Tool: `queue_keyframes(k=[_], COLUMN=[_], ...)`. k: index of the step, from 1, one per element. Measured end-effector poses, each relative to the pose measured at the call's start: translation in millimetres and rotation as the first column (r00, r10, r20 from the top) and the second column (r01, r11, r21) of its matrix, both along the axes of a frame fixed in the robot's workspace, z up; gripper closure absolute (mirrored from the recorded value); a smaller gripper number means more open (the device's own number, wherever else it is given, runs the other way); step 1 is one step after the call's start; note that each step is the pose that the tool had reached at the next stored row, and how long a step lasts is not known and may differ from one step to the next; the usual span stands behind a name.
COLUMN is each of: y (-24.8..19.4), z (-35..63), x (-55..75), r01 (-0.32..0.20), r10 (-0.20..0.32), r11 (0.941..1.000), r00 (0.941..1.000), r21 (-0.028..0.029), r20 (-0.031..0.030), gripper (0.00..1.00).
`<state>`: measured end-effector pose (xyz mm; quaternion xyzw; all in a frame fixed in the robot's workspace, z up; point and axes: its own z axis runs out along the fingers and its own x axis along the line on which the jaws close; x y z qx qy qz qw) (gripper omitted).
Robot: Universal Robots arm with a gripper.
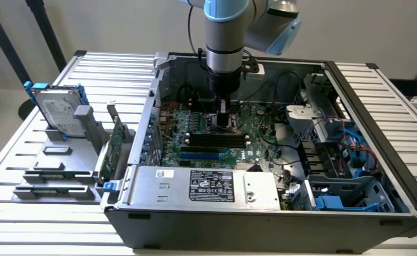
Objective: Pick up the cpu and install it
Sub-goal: 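Place the cpu into insertion slot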
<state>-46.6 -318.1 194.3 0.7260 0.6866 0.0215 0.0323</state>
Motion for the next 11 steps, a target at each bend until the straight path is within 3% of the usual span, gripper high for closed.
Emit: queue_keyframes(k=[11], y=[0.1], z=[-0.8], x=[-0.4], r01=[-0.001], r10=[0.001], r11=[1.0], r00=[1.0], r21=[-0.0056], r20=[0.0003], gripper=[0.45])
